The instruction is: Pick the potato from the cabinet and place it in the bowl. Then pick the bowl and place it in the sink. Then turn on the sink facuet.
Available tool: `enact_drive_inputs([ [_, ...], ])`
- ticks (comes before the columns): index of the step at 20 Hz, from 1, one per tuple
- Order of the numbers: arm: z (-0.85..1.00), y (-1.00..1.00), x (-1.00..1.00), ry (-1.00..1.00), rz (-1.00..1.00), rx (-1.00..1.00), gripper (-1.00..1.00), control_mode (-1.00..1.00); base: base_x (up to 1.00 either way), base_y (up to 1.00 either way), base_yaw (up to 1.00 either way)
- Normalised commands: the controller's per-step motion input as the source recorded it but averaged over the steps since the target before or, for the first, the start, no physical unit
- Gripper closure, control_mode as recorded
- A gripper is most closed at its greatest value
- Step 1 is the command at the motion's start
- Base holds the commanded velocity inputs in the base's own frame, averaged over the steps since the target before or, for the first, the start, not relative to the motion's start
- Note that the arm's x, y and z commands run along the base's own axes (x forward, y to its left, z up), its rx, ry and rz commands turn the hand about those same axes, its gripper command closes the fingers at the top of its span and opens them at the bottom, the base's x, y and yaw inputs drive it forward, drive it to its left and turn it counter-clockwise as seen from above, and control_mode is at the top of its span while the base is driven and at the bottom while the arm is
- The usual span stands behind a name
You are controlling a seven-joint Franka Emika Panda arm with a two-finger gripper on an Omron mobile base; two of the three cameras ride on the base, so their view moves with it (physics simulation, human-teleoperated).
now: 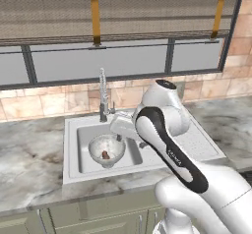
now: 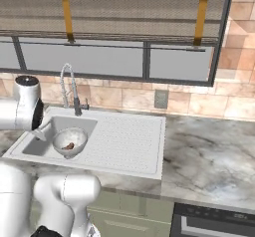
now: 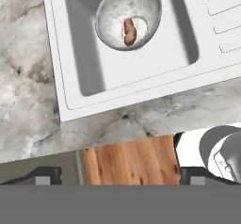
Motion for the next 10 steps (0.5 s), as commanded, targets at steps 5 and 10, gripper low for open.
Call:
enact_drive_inputs([
  [5,0.01,-0.42,-0.29,0.22,-0.02,0.20,-1.00,-1.00,0.00,0.00,0.00],
  [10,0.64,-0.81,-0.08,0.00,-0.35,0.60,-1.00,-1.00,0.00,0.00,0.00],
])
